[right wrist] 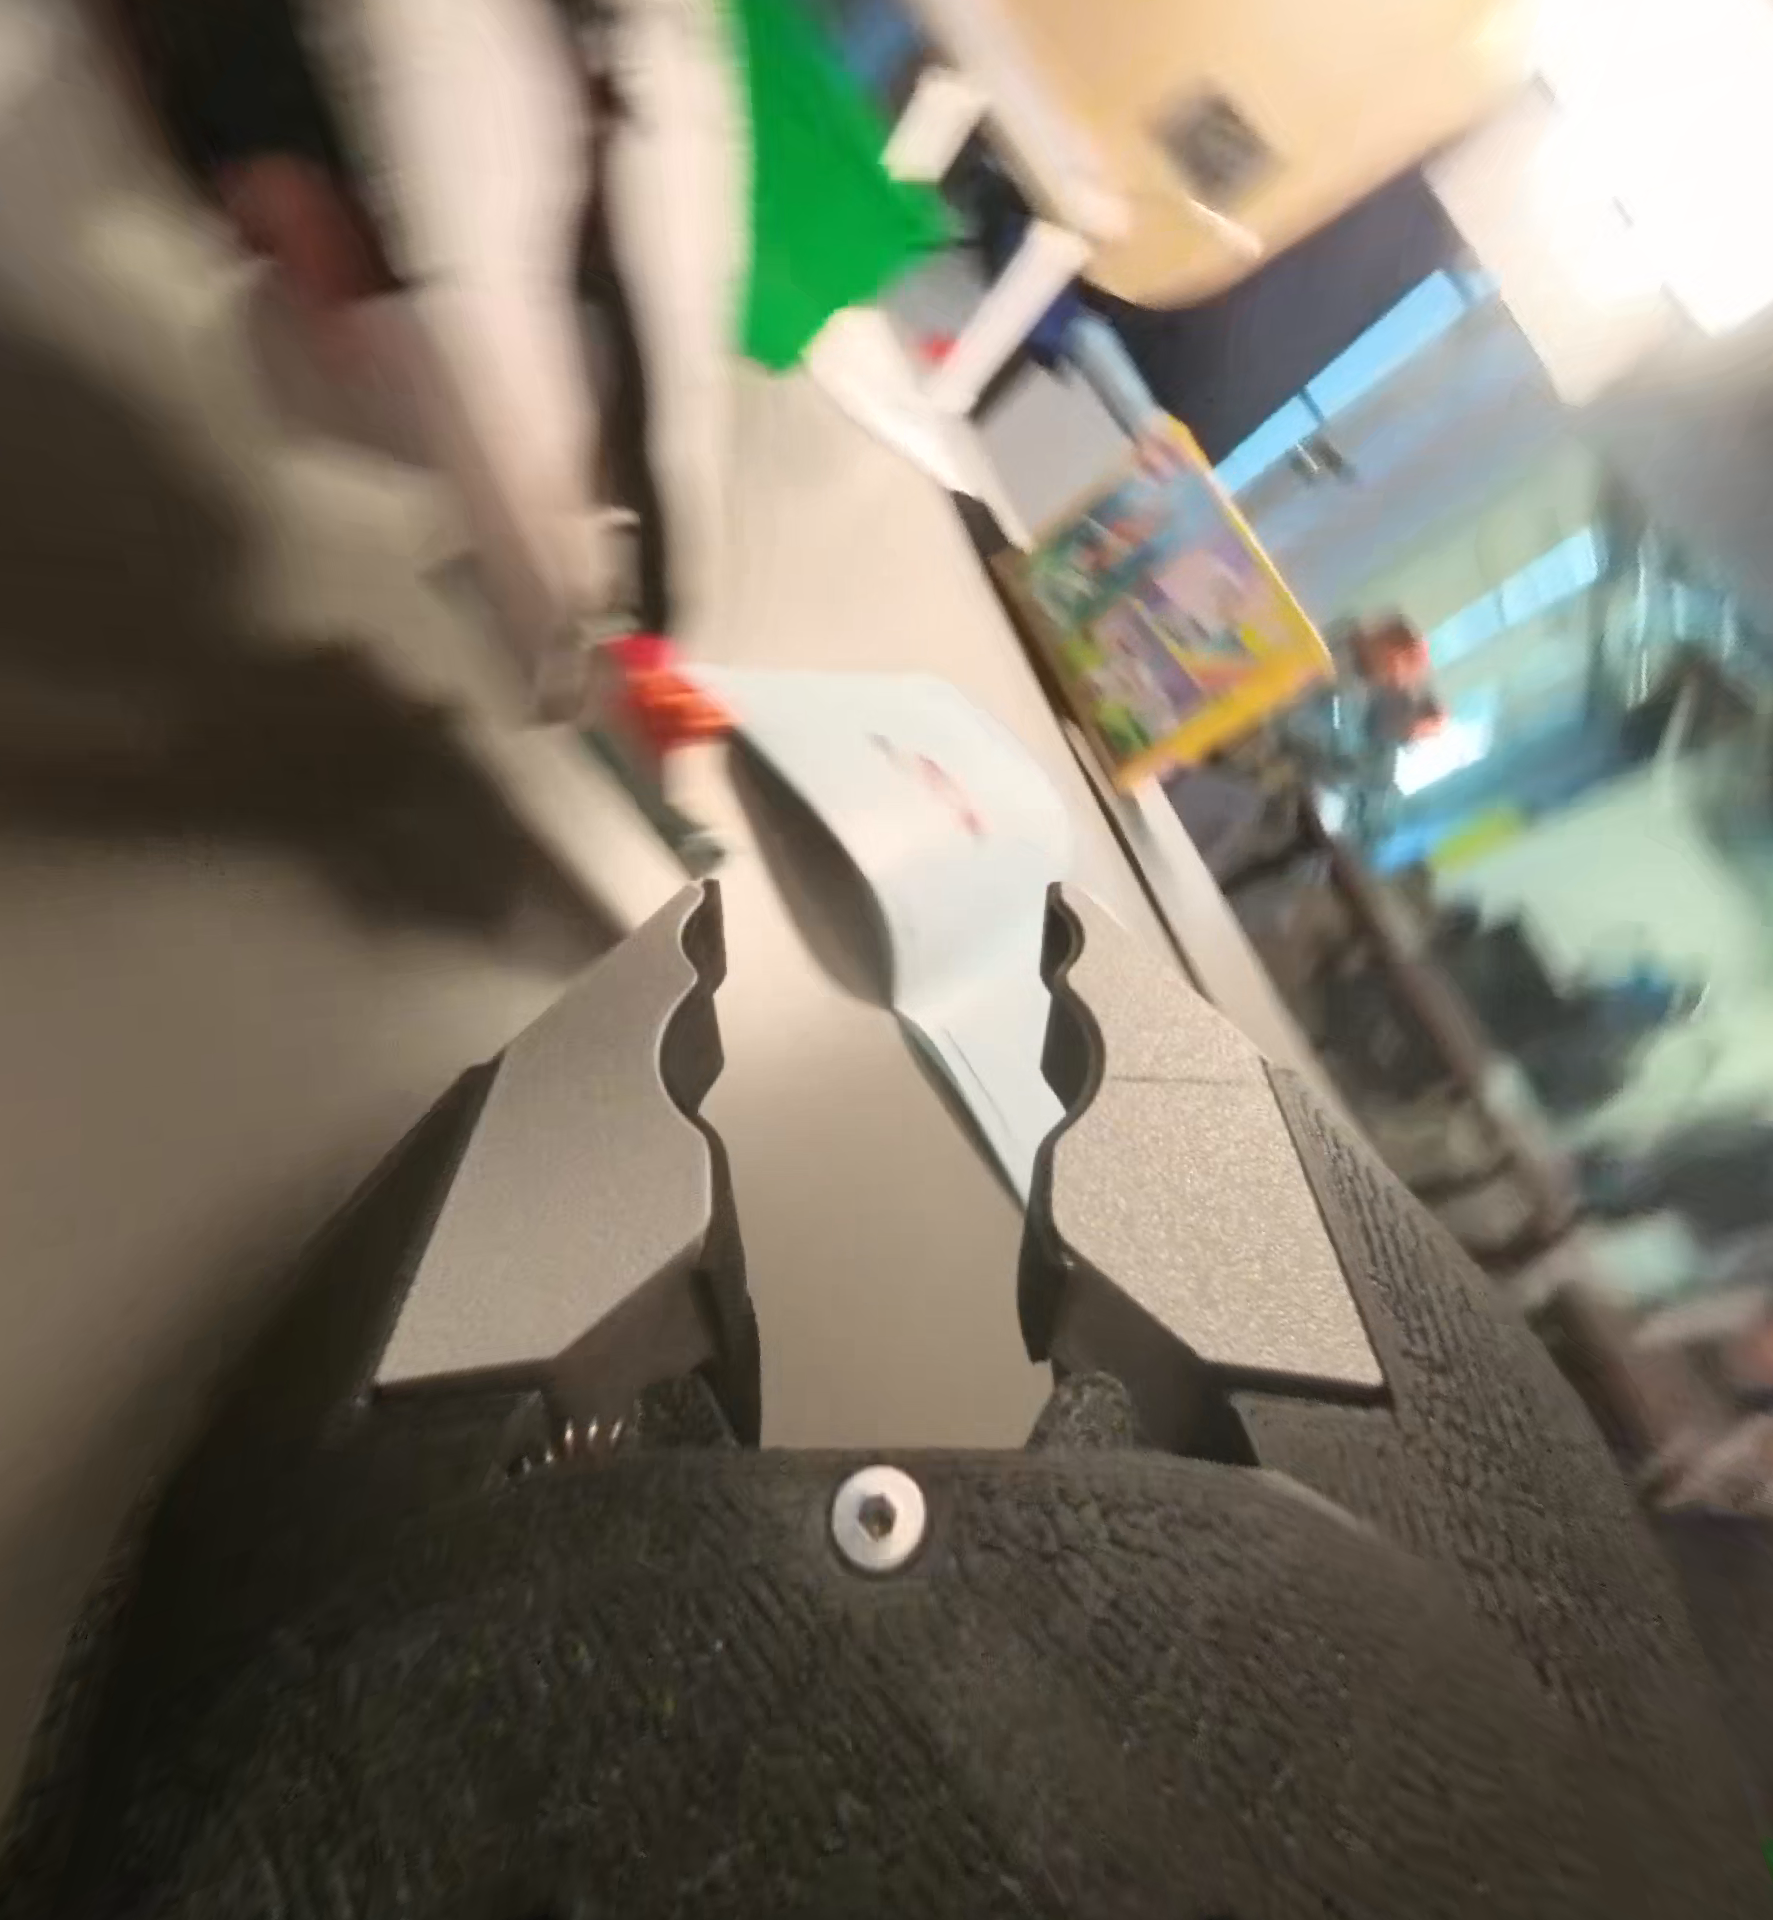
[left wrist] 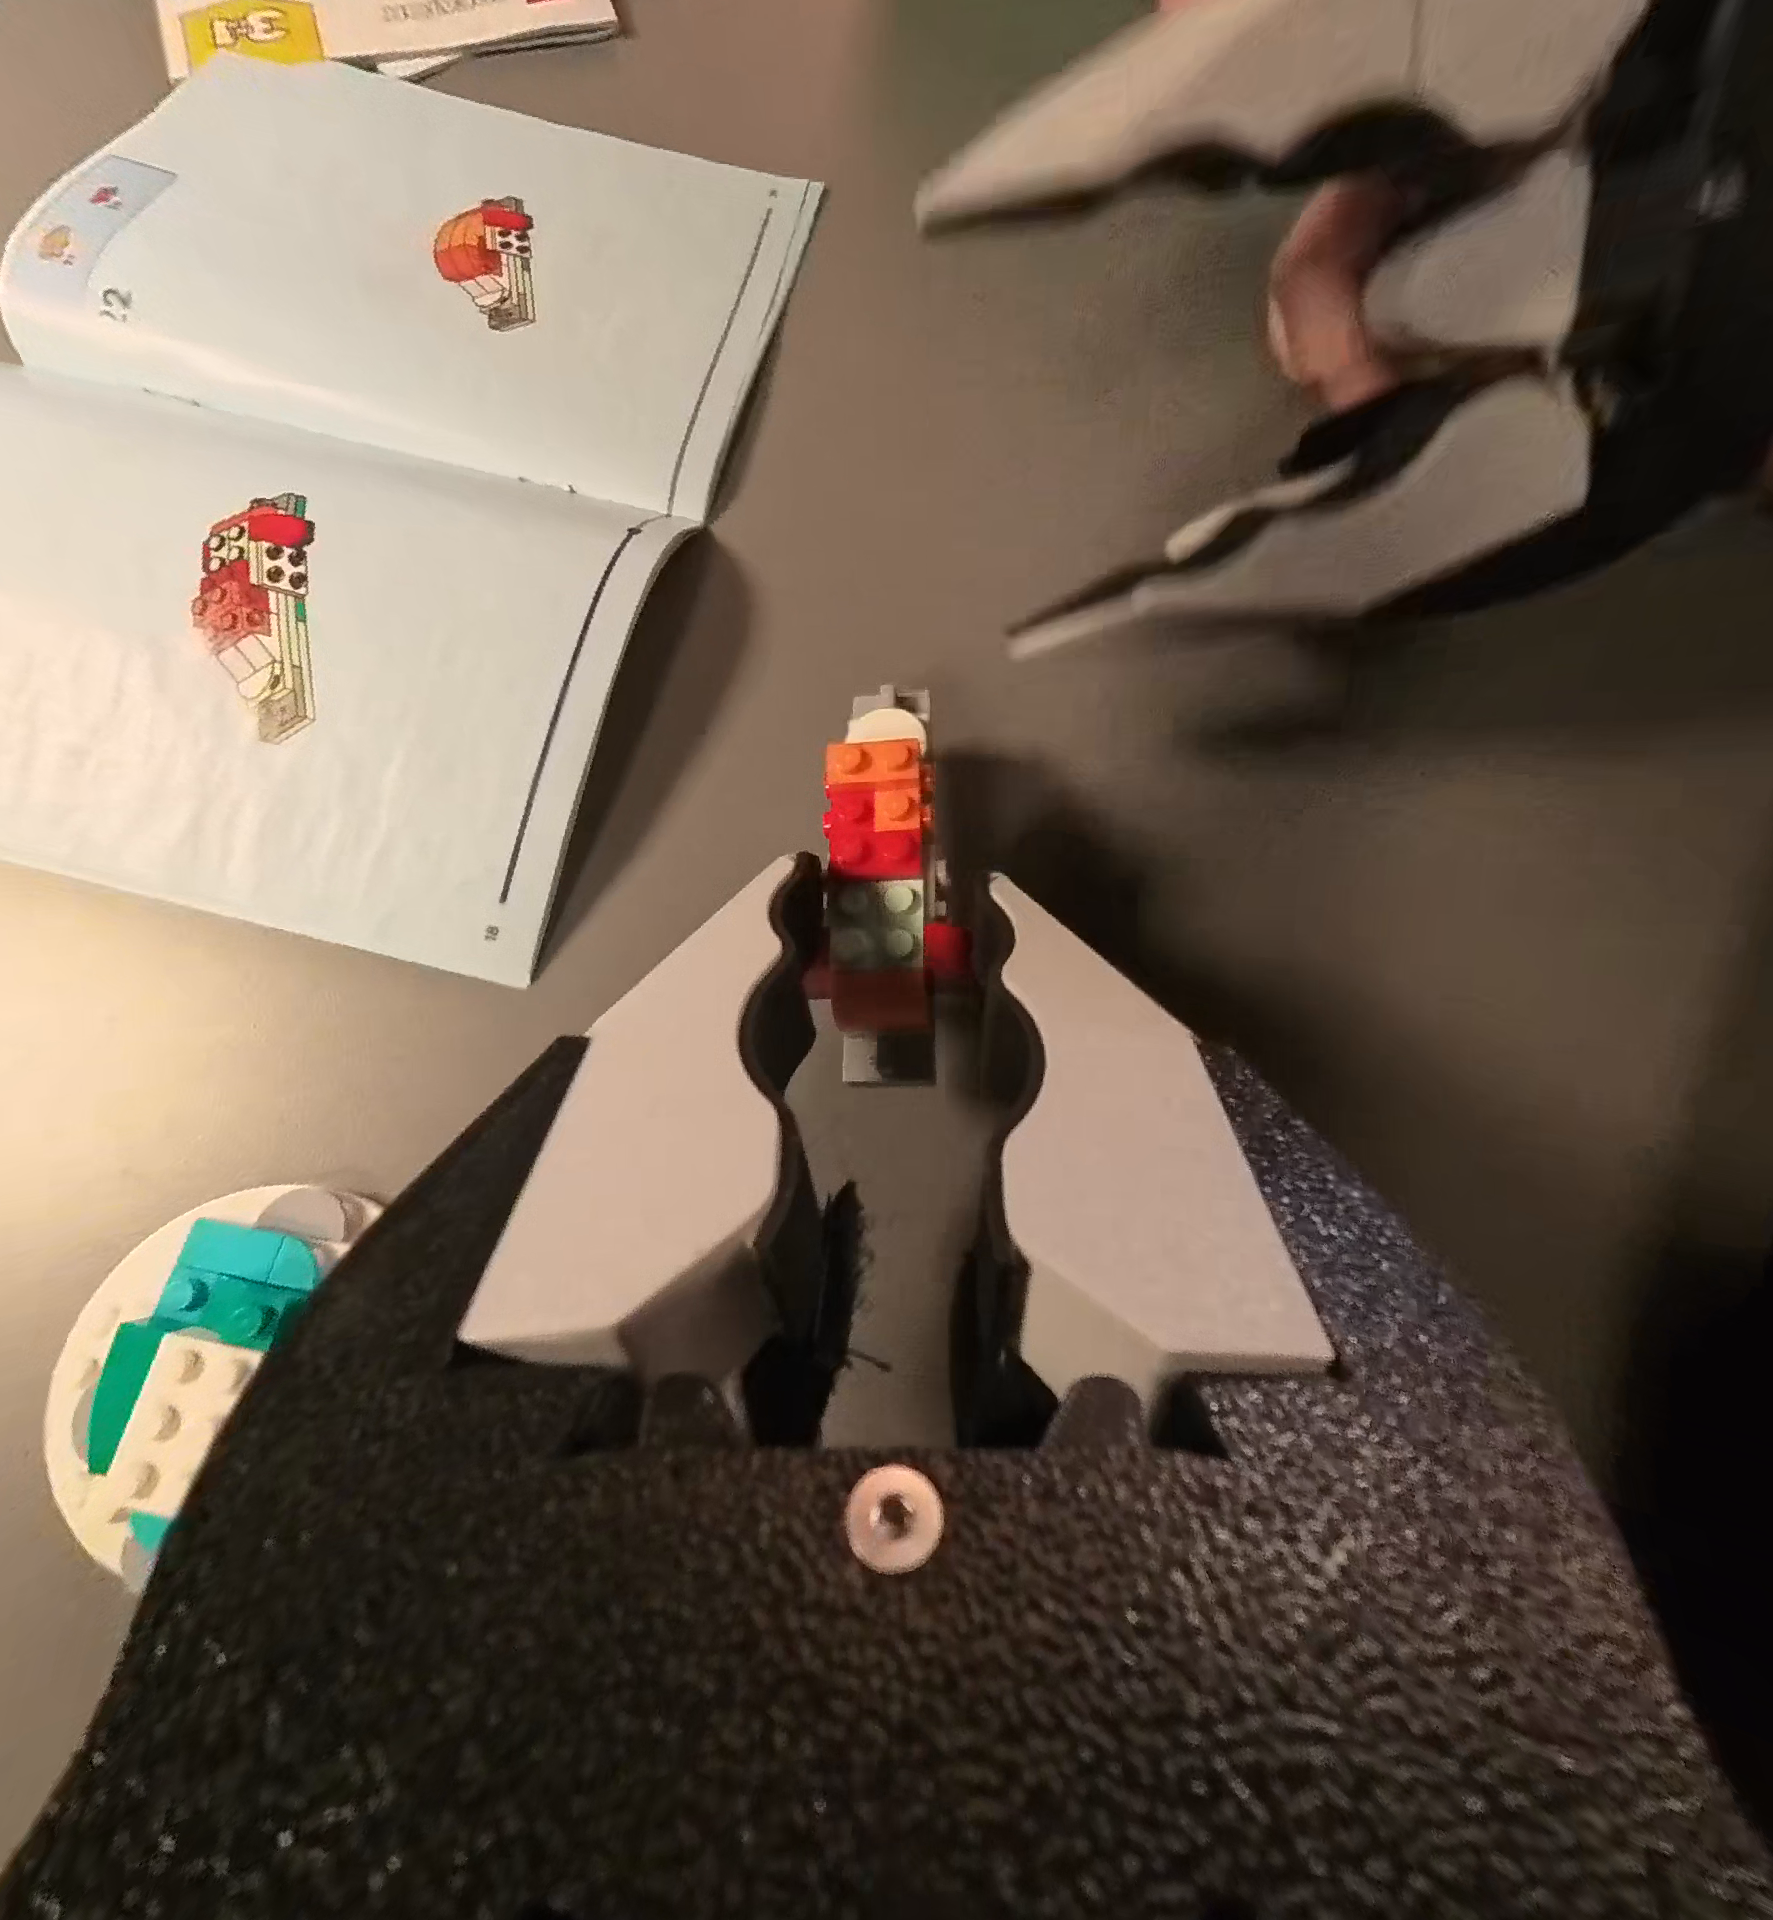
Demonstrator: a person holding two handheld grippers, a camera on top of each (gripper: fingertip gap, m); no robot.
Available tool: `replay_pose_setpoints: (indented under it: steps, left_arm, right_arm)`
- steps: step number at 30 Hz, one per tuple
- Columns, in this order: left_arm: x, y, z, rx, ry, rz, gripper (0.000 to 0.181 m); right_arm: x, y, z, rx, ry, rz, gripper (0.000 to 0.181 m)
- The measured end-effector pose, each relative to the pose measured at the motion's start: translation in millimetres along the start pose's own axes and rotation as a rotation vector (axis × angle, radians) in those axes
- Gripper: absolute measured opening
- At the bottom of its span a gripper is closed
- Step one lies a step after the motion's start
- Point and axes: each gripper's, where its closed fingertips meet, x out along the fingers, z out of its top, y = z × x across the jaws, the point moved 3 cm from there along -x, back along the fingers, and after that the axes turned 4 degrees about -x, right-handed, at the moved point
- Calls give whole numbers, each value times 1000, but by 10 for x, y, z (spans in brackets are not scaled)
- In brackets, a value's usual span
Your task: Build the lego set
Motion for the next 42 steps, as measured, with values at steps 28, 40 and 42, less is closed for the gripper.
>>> replay_pose_setpoints:
  steps: [28, 40, 42]
  left_arm:
    - [158, -154, -90, 158, 58, -40, 31]
    - [-270, 115, 238, 14, -389, 103, 66]
    - [-307, 176, 281, 34, -435, 142, 64]
  right_arm:
    - [2, -698, -177, 550, 5, -409, 51]
    - [-78, -696, -157, 584, -32, -419, 50]
    - [-94, -708, -153, 587, -45, -433, 49]
